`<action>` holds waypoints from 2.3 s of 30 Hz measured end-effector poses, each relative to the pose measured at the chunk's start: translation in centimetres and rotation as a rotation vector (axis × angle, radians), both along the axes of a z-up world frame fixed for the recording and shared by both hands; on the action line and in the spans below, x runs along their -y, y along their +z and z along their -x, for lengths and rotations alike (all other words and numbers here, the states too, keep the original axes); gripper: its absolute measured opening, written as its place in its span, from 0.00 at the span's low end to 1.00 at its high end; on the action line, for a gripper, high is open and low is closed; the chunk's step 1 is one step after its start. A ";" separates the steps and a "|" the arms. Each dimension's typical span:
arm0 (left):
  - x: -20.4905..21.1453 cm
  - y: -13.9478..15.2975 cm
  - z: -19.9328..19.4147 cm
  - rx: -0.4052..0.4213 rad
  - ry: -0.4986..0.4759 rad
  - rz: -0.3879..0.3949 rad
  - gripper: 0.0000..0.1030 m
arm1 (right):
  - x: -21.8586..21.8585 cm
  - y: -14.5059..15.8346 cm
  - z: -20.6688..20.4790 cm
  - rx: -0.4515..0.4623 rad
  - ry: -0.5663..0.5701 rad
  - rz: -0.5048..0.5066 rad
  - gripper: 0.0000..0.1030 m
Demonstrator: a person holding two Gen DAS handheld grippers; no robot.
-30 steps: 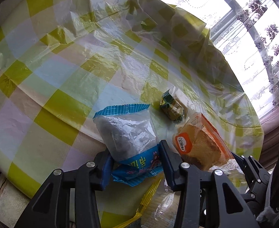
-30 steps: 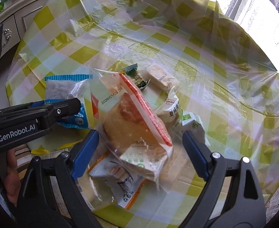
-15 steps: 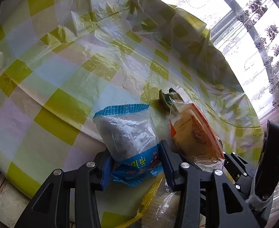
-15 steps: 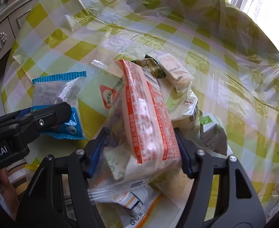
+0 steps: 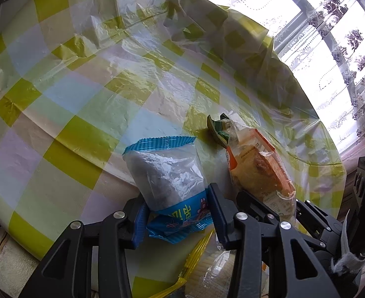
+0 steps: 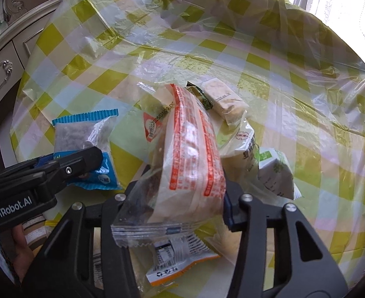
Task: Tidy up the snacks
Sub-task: 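Lift both bags and carry them over the white box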
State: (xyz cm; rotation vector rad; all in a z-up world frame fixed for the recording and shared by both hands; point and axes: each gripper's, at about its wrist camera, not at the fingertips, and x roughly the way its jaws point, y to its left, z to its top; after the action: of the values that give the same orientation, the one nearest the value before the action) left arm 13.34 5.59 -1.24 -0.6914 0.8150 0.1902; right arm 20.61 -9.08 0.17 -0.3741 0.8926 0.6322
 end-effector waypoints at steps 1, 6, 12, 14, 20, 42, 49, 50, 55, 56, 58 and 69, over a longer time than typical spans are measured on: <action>0.0 0.0 0.0 0.000 0.000 0.000 0.44 | 0.0 0.0 0.0 -0.001 0.000 -0.002 0.49; 0.1 0.0 0.0 0.004 0.001 -0.003 0.44 | 0.6 0.3 0.4 -0.020 0.001 -0.030 0.49; 0.1 0.2 0.3 0.018 0.001 -0.005 0.44 | 1.4 1.0 0.8 -0.039 -0.015 -0.085 0.48; 0.1 0.4 0.5 0.027 0.001 -0.005 0.44 | 1.9 1.4 1.0 -0.032 -0.029 -0.105 0.48; 0.6 1.2 0.9 0.053 -0.003 -0.020 0.44 | 3.9 2.8 1.6 -0.013 -0.084 -0.164 0.48; 6.6 5.7 3.0 0.123 -0.088 -0.114 0.44 | 15.0 5.0 5.3 -0.029 -0.255 -0.266 0.48; 11.6 6.1 2.6 0.123 -0.224 -0.100 0.44 | 19.1 4.6 6.8 -0.026 -0.348 -0.237 0.48; 12.4 6.1 2.5 0.121 -0.250 -0.100 0.44 | 19.8 4.5 7.1 -0.023 -0.362 -0.231 0.48; 16.7 6.0 1.9 0.108 -0.377 -0.082 0.44 | 23.0 4.0 8.3 -0.013 -0.444 -0.183 0.48; 17.5 6.0 1.7 0.106 -0.403 -0.078 0.44 | 23.7 3.9 8.5 -0.008 -0.459 -0.173 0.48; 19.2 5.9 1.4 0.101 -0.456 -0.073 0.44 | 25.0 3.9 8.9 0.004 -0.495 -0.146 0.48; 28.9 5.4 0.5 0.053 -0.744 -0.042 0.44 | 31.9 3.2 10.0 0.014 -0.641 -0.071 0.48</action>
State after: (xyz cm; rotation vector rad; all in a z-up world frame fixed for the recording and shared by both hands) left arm 12.89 -23.26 4.12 -0.3168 0.9624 -0.4795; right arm 10.58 -40.93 3.36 -0.0161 0.9104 0.0684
